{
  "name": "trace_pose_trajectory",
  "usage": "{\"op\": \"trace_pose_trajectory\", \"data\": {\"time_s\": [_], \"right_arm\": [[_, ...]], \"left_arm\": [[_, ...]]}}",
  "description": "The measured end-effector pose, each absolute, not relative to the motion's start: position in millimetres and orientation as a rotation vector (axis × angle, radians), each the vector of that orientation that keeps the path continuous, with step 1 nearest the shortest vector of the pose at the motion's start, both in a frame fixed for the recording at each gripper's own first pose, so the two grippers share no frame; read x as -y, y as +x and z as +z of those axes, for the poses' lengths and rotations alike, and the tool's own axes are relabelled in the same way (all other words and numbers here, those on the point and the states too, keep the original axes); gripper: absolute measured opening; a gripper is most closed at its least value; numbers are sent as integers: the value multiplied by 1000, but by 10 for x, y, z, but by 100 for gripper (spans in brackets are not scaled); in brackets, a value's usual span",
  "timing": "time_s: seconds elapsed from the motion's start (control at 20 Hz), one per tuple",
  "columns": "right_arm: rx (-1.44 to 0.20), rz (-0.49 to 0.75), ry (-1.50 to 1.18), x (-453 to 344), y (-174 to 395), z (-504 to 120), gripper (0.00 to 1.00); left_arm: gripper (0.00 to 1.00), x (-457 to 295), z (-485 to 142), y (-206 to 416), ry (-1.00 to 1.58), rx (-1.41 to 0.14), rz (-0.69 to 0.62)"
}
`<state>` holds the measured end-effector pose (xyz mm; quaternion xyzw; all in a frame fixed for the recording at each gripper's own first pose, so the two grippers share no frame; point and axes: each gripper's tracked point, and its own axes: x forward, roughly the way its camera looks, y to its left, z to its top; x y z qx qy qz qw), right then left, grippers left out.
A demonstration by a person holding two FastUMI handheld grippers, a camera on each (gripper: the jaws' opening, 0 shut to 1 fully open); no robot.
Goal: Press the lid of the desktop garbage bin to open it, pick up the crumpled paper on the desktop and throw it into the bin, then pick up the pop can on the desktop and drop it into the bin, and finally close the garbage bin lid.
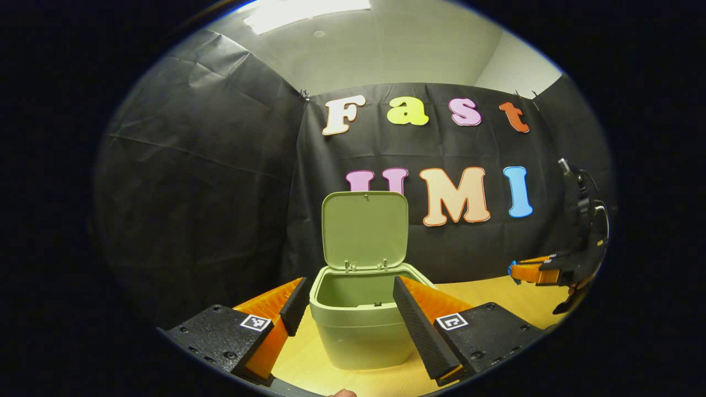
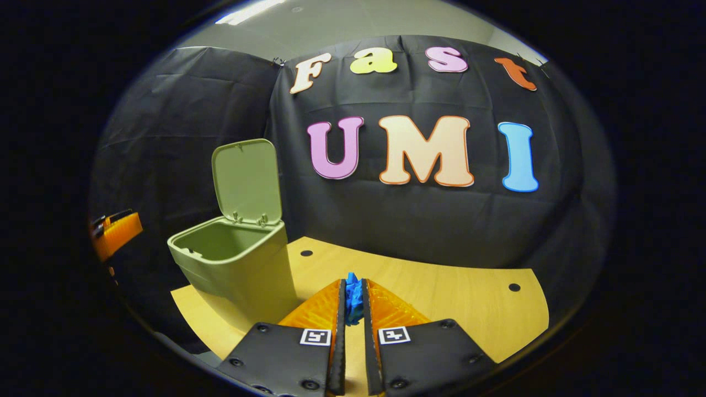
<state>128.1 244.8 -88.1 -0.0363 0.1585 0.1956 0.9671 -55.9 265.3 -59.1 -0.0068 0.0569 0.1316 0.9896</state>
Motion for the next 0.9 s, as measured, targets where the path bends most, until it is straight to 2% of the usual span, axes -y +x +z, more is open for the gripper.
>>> {"op": "trace_pose_trajectory", "data": {"time_s": [0.4,0.7,0.8,0.85,0.9], "right_arm": [[-262,538,-45,-3509,1492,-561,17],[-267,640,-70,-4264,1543,-613,17],[-289,666,-84,-4426,1520,-721,18],[-297,679,-90,-4492,1507,-770,21],[-307,703,-93,-4552,1461,-811,28]], "left_arm": [[93,-3038,-789,-667,-17,-154,300],[93,-3253,-892,-726,-10,-180,319],[94,-3317,-912,-761,-9,-188,327],[93,-3322,-923,-771,-9,-188,327],[94,-3337,-927,-760,-7,-189,328]]}}
